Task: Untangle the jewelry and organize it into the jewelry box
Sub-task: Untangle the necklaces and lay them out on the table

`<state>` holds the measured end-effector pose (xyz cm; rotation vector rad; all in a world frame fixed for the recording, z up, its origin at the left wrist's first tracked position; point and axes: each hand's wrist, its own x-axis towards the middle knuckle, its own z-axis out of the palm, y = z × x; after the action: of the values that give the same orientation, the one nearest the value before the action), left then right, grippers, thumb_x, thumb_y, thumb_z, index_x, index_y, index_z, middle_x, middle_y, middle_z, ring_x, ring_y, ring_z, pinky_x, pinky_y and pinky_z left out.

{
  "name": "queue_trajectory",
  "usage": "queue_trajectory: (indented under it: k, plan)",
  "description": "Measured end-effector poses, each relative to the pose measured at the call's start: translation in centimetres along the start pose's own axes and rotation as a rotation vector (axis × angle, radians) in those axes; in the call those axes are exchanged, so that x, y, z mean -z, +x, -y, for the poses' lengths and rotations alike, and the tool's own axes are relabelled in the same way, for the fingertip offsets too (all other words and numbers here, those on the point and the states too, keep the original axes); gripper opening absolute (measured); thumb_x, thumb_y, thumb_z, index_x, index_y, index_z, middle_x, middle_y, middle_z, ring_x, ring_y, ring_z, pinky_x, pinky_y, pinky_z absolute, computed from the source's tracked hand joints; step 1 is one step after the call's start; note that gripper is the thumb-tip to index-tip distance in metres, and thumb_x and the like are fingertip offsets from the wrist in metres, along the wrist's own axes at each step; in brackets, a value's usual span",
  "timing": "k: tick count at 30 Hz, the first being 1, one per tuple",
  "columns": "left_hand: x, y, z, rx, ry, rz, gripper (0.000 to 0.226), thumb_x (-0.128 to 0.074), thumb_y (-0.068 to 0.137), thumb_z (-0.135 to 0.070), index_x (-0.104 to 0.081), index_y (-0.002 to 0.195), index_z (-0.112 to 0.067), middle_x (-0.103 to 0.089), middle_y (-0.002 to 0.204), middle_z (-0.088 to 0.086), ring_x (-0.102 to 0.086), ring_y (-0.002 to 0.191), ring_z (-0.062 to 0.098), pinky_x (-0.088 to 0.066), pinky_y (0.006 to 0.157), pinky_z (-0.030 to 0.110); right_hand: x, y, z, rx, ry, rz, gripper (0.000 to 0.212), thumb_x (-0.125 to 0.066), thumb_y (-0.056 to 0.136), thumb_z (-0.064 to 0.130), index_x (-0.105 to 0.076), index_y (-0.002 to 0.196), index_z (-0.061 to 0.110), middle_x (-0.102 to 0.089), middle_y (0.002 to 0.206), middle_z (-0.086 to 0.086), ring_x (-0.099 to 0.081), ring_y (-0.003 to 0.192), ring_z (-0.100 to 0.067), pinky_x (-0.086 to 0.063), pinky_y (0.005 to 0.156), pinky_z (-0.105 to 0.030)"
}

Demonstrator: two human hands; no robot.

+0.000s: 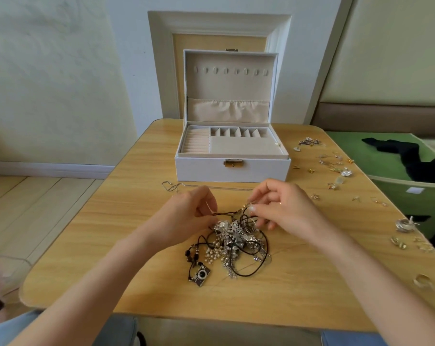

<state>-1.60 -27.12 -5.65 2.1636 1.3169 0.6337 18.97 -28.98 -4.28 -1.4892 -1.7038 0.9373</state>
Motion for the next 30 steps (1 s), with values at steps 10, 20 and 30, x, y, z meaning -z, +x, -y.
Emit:
queue_trajectory:
  k: [10,20,30]
  plan:
    - [0.8,-0.4,0.2,-0.092,-0.029,0.115,0.015,-0.068,0.082,-0.014,-0.061,0.093,-0.022,-0.062,0.093,-0.013,-0.055,0.087,-0.003,-0.046,0.072,0.014,-2.4,-0.9,1.0,0.345,-0.566,0.115,0.017,-0.07,0.078,0.043,-0.066,0.094,0.037,-0.053,0.093,0.014,-0.046,0.093,-0.005,-0.034,0.081,-0.026]
    - [0.4,-0.3,-0.2,-0.124,-0.024,0.139,0.02,-0.072,0.08,-0.019,-0.06,0.089,-0.032,-0.058,0.096,-0.012,-0.053,0.086,-0.002,-0.042,0.071,0.012,-1.4,-0.2,0.7,0.31,-0.447,0.127,0.009,-0.064,0.086,0.031,-0.058,0.08,0.028,-0.055,0.09,0.015,-0.05,0.089,-0.002,-0.039,0.082,-0.025]
    - [-1.6,-0.7,-1.7,-0.041,0.147,0.134,0.028,-0.075,0.071,-0.046,-0.057,0.081,-0.026,-0.054,0.084,-0.013,-0.049,0.073,0.001,-0.047,0.073,0.026,-1.1,-0.5,1.0,0.303,-0.583,0.215,0.008,-0.065,0.086,0.024,-0.066,0.092,0.029,-0.05,0.09,0.013,-0.046,0.079,-0.003,-0.044,0.081,-0.034]
